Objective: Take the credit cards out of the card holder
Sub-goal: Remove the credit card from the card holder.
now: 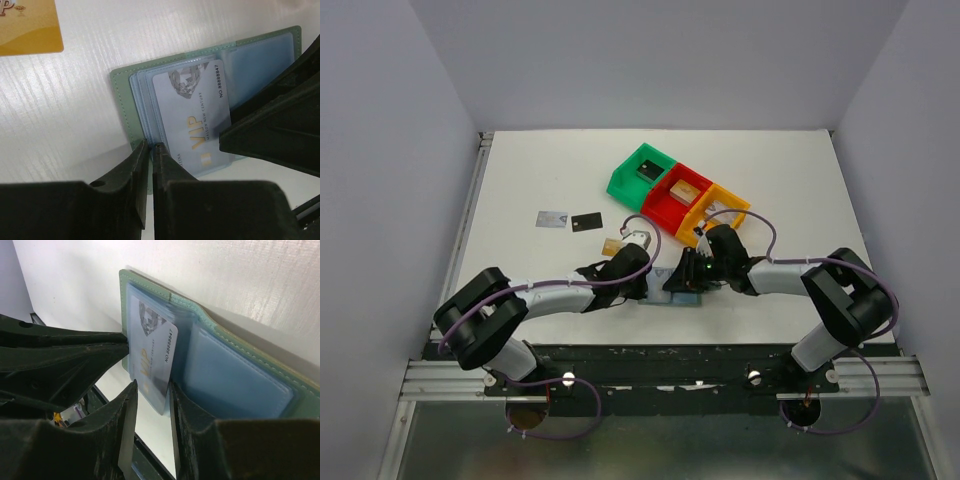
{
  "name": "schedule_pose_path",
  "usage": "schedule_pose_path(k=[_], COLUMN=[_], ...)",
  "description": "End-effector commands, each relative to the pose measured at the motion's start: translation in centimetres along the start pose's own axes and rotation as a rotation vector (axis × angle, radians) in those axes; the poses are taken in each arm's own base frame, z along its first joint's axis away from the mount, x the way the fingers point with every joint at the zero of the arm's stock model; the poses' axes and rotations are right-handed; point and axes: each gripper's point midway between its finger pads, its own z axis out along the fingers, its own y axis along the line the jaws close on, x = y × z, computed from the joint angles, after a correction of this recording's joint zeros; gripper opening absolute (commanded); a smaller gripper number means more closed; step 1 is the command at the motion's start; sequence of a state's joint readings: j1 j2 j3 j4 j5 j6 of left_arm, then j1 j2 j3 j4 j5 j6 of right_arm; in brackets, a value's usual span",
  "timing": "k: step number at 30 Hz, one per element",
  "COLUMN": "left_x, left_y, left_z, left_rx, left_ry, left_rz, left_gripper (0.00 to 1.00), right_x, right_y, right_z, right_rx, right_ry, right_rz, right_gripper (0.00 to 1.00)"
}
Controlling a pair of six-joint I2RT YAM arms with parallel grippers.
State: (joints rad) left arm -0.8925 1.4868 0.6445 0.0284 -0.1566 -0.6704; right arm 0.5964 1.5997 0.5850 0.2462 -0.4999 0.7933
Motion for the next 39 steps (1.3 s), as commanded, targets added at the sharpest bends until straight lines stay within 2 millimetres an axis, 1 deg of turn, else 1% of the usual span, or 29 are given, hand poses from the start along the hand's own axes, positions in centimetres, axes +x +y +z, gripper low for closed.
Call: schedule_pose_path(k=[1, 7, 13, 14, 18, 19, 23, 27, 29, 34, 39], left_x=[0.5, 0.9, 1.0, 0.9, 0.6, 1.1, 0.9, 0.8, 1.1, 1.2, 1.4], left_y=[-0.2, 0.3, 0.5, 0.5, 0.4, 0.8, 0.9, 0.8, 0.9, 0.9, 0.9], left_z=[0.3, 0.3, 0.1, 0.0, -0.3, -0.4, -0.7, -0.7, -0.5, -0.4, -0.3], left_rx=[-0.003, -0.017, -0.025, -0.024, -0.023, -0.037, -0.04, -0.04, -0.041, -0.04, -0.037], left_ry=[0.024, 0.034, 0.031, 0.027, 0.013, 0.031, 0.023, 0.02, 0.028, 0.032, 0.036], left_rz=[0.007, 0.0, -0.009, -0.011, -0.022, -0.02, -0.023, -0.023, -0.021, -0.022, -0.019], left_gripper=[0.18, 0.17, 0.17, 0.19, 0.29, 0.31, 0.35, 0.35, 0.34, 0.29, 0.23], right_x=[0.1, -0.3, 0.0, 0.0, 0.1, 0.1, 0.3, 0.4, 0.3, 0.5, 0.2], right_y=[0.8, 1.0, 1.2, 1.2, 1.2, 1.2, 1.0, 1.1, 1.4, 1.9, 2.9], right_z=[0.1, -0.2, -0.3, -0.3, -0.3, -0.3, -0.3, -0.4, -0.5, -0.5, -0.7], right_rx=[-0.049, -0.052, -0.07, -0.071, -0.071, -0.07, -0.067, -0.077, -0.093, -0.132, -0.184], right_ry=[-0.004, -0.027, -0.028, -0.029, -0.028, -0.028, -0.023, -0.024, -0.028, -0.033, -0.047], right_rz=[-0.011, -0.014, -0.011, -0.011, -0.009, -0.008, -0.003, -0.005, -0.006, -0.003, -0.01], right_gripper=[0.39, 0.39, 0.38, 0.38, 0.38, 0.38, 0.38, 0.38, 0.38, 0.38, 0.38])
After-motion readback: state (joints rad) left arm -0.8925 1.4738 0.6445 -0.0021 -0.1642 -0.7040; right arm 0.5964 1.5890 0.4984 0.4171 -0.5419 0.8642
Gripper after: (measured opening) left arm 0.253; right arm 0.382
